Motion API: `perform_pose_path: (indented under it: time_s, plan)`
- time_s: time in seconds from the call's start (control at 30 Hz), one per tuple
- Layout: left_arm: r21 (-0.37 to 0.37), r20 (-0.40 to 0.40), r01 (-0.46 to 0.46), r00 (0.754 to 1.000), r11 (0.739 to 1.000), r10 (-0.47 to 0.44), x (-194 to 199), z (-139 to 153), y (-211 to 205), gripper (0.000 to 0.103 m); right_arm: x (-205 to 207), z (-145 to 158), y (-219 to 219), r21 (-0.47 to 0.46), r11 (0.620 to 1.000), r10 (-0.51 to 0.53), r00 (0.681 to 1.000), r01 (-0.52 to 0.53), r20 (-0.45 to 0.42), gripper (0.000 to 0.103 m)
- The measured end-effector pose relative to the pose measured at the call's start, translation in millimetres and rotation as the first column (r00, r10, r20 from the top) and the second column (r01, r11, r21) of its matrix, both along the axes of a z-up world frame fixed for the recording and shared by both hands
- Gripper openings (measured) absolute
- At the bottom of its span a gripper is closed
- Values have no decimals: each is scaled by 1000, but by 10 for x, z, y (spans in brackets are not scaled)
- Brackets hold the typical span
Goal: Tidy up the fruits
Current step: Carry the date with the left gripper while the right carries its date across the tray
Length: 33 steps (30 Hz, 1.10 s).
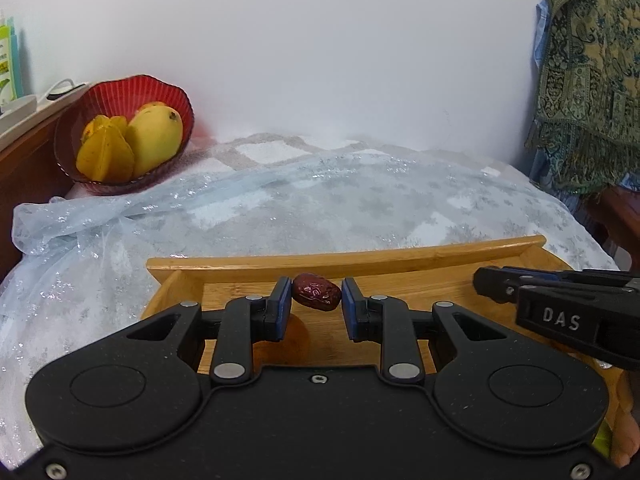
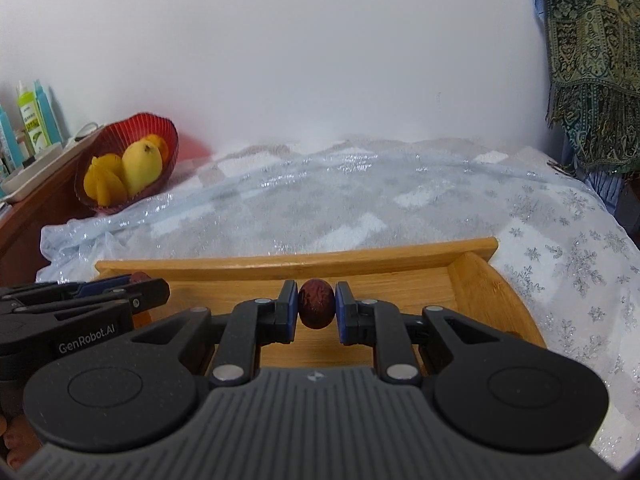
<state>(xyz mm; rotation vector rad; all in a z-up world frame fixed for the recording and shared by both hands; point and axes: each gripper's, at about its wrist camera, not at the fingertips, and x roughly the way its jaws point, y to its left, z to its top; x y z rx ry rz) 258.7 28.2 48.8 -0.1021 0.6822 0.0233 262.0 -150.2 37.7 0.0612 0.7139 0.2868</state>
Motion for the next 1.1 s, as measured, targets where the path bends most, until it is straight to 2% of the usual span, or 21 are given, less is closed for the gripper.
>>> perform_pose_path:
  time_s: [0.3, 0.53, 1.1]
  plan:
    - [-27, -85, 74, 993, 997, -76, 123, -38, -61, 25, 100, -44, 34, -7, 1000, 7, 998, -8, -68, 24]
    - [36, -88, 103, 991, 994, -99, 95, -86, -179, 25, 116, -63, 8, -13, 1000, 8, 996, -9, -85, 25]
    - [37, -97, 140, 986, 989, -136, 97, -114, -213, 25, 163, -99, -15, -16, 1000, 4, 991, -6, -132, 27]
